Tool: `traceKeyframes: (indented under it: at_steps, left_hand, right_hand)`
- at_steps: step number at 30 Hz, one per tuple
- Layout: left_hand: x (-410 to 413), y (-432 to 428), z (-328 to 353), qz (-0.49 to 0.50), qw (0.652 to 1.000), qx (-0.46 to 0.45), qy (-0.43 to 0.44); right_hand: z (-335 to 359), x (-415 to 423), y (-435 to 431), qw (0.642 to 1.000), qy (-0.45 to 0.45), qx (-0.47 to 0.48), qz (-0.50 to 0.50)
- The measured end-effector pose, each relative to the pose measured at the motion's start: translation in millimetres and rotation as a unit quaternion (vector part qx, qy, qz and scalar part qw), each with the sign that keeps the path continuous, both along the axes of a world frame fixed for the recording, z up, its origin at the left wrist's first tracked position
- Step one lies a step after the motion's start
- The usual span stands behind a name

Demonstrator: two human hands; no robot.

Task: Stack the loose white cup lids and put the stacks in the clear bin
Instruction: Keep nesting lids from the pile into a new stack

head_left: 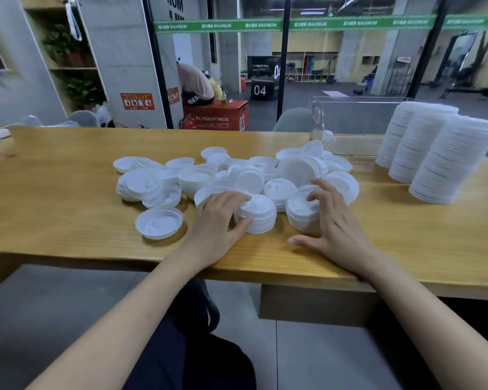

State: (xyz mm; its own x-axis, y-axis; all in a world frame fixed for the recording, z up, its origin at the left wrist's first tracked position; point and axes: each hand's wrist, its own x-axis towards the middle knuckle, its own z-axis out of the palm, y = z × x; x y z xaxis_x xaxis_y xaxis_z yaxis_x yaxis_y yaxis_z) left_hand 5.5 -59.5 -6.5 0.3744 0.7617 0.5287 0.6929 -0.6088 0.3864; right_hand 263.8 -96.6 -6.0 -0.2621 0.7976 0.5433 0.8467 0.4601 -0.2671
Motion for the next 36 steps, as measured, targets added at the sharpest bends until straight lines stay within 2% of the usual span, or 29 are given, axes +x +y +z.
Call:
traceKeyframes:
  at_steps: [2,6,11,15,18,20,23,26,31,36]
  left_hand:
    - [-1.4,0.7,-0.3,0.002,1.0,0.0,0.0]
    - [-3.1,0.3,-0.4,0.001,1.0,0.003,0.006]
    - [-6.2,6.1,-0.8,0.003,0.999,0.01,0.042]
    - [-6.9,15.3,0.1,0.0,0.998,0.028,0.049]
    - [-4.2,25.2,-1.0,0.006,0.997,0.04,0.059]
    - [-0.9,32.1,-1.2,0.007,0.997,0.042,0.06]
    - [5.8,43.2,2.5,-0.01,0.998,0.023,0.058]
    - [10.4,52.9,6.8,-0.024,0.998,-0.003,0.062]
    - [7.2,53.8,11.0,-0.058,0.997,-0.012,0.054]
    - [4.3,46.8,10.3,-0.098,0.994,-0.003,0.053]
  right_hand:
    - [-0.8,-1.3,1.1,0.999,-0.034,-0.015,-0.035]
    - [2.3,-3.4,-0.4,0.998,-0.018,-0.006,-0.068]
    - [5.9,-6.5,-5.2,0.996,-0.043,-0.005,-0.081]
    - [10.9,-1.2,-1.4,0.991,0.005,-0.033,-0.128]
    - [16.7,5.7,8.7,0.987,0.0,-0.034,-0.154]
    - [21.7,7.6,18.8,0.988,0.002,-0.041,-0.149]
    - [23.4,9.5,40.7,0.994,0.024,-0.076,-0.069]
    - [18.9,10.4,60.6,0.994,-0.016,-0.109,-0.027]
    - [13.8,6.6,57.7,0.996,-0.055,-0.038,-0.059]
    - [12.5,-3.8,47.2,0.999,-0.035,0.009,-0.033]
